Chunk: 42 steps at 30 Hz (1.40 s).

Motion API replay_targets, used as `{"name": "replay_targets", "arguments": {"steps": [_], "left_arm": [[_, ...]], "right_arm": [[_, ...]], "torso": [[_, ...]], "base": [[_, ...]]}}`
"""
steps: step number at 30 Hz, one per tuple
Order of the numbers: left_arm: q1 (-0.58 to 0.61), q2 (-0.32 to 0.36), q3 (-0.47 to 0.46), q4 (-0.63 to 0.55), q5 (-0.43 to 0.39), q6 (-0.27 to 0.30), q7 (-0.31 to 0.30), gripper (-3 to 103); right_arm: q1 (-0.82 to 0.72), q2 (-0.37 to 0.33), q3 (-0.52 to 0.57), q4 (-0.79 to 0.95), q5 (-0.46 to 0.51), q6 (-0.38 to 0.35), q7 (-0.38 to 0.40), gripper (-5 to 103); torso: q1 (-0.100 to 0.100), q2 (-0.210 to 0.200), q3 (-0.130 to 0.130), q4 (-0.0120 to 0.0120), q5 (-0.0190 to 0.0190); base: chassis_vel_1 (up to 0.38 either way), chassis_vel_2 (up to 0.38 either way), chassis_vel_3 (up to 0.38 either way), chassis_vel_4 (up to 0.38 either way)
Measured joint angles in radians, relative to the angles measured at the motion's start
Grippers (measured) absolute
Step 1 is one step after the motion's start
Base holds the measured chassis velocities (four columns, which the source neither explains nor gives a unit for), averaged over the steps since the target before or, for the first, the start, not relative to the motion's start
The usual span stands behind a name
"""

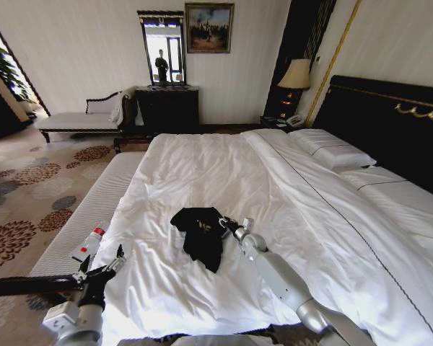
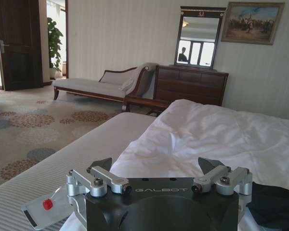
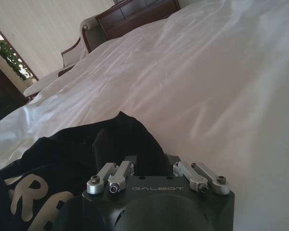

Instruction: Fold the clothes on the bed.

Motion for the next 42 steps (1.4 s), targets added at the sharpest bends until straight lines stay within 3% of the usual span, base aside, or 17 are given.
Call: {"name": "replay_targets", "arguments": {"steps": [2, 5, 9, 12, 26, 30, 33, 35, 36, 38, 39, 42], "left_arm": [[0.0, 0.0, 0.0, 0.0, 0.0, 0.0, 0.0, 100], [0.0, 0.0, 0.0, -0.001, 0.0, -0.001, 0.0, 100], [0.0, 0.0, -0.001, -0.001, 0.0, -0.001, 0.0, 100], [0.001, -0.001, 0.0, -0.003, 0.0, -0.002, 0.0, 100], [0.004, 0.013, 0.005, 0.005, -0.001, -0.003, 0.001, 100], [0.02, 0.084, -0.001, 0.035, -0.019, -0.012, 0.022, 100], [-0.027, 0.182, -0.024, 0.067, -0.104, 0.011, 0.004, 100], [-0.036, 0.197, -0.025, 0.07, -0.12, 0.017, -0.001, 100], [-0.069, 0.248, -0.025, 0.084, -0.17, 0.038, -0.021, 100], [-0.141, 0.326, -0.011, 0.122, -0.247, 0.061, -0.045, 100], [-0.141, 0.326, -0.011, 0.122, -0.247, 0.061, -0.045, 100], [-0.272, 0.415, 0.013, 0.218, -0.356, 0.079, -0.051, 100]], "right_arm": [[-0.004, -0.001, -0.001, 0.003, 0.0, -0.001, 0.0, 33], [-0.015, -0.004, -0.001, 0.005, -0.005, -0.002, -0.002, 18], [-0.021, -0.008, -0.001, 0.011, -0.006, -0.002, -0.003, 14], [-0.024, -0.008, -0.002, 0.017, -0.006, -0.002, -0.004, 3], [-0.027, -0.028, 0.02, 0.079, -0.005, 0.005, 0.012, 1], [-0.03, -0.047, 0.028, 0.114, -0.021, 0.011, 0.019, 1], [-0.031, -0.052, 0.029, 0.134, -0.022, 0.012, 0.025, 1], [-0.031, -0.053, 0.029, 0.135, -0.023, 0.012, 0.025, 1], [-0.032, -0.052, 0.027, 0.14, -0.025, 0.012, 0.027, 1], [-0.033, -0.049, 0.021, 0.145, -0.028, 0.012, 0.031, 1], [-0.033, -0.049, 0.021, 0.145, -0.028, 0.012, 0.031, 1], [-0.033, -0.047, 0.013, 0.152, -0.028, 0.011, 0.037, 1]], "torso": [[0.0, 0.0, 0.0, 0.0001, 0.0], [0.0, 0.0, 0.0, 0.0001, 0.0], [0.0, 0.0, 0.0, 0.0001, 0.0], [0.0, 0.0, 0.0, 0.0001, 0.0], [0.0, 0.0, 0.0, 0.0001, 0.0], [0.0, 0.0, 0.0, 0.0004, -0.0001], [0.0, 0.0, 0.0, 0.0002, -0.0002], [0.0, 0.0, 0.0, 0.0001, -0.0002], [0.0, 0.0, 0.0, -0.0005, -0.0003], [0.0, 0.0, 0.0, 0.0004, -0.0001], [0.0, 0.0, 0.0, 0.0004, -0.0001], [0.0, 0.0, 0.0, -0.0006, -0.0003]], "base": [[0.0, 0.0, 0.0, 0.0], [0.0, 0.0, 0.0, 0.0], [0.0, 0.0, 0.0, 0.0], [0.0, 0.0, 0.0, 0.0], [0.0, 0.0, 0.0, 0.0], [0.0, 0.0, 0.0, 0.0], [0.0, 0.0, 0.0, 0.0], [0.0, 0.0, 0.0, 0.0], [0.0, 0.0, 0.0, 0.0], [0.0, 0.0, 0.0, 0.0], [0.0, 0.0, 0.0, 0.0], [0.0, 0.0, 0.0, 0.0]]}}
